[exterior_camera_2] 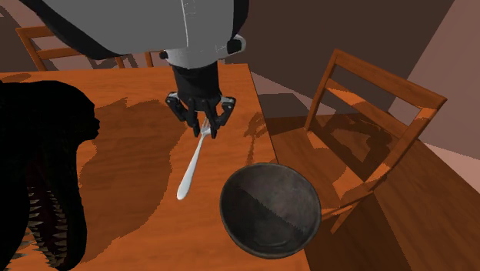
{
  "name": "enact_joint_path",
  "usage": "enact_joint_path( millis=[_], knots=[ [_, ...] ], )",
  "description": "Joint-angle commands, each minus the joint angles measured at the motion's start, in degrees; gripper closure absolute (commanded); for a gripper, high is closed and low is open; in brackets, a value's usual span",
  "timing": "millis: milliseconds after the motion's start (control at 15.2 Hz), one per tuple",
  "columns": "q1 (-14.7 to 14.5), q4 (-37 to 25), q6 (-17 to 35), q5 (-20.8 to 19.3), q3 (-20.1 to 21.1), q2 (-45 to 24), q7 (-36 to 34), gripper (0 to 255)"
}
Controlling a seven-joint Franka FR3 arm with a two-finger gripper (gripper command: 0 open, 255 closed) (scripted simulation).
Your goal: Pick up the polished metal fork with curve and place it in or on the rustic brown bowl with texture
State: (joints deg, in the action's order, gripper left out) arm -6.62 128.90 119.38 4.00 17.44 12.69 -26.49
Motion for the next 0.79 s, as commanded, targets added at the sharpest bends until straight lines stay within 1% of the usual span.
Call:
enact_joint_path(
  millis=[0, 462, 726],
  knots=[
    [0.0, -1.4, -1.7, 0.0, -0.1, 0.3, 0.1, 255],
    [0.1, -5.3, -6.8, 0.2, -0.4, 1.5, 0.2, 255],
    [0.1, 2.9, -7.6, 2.0, -2.9, 10.6, 3.9, 255]
  ],
)
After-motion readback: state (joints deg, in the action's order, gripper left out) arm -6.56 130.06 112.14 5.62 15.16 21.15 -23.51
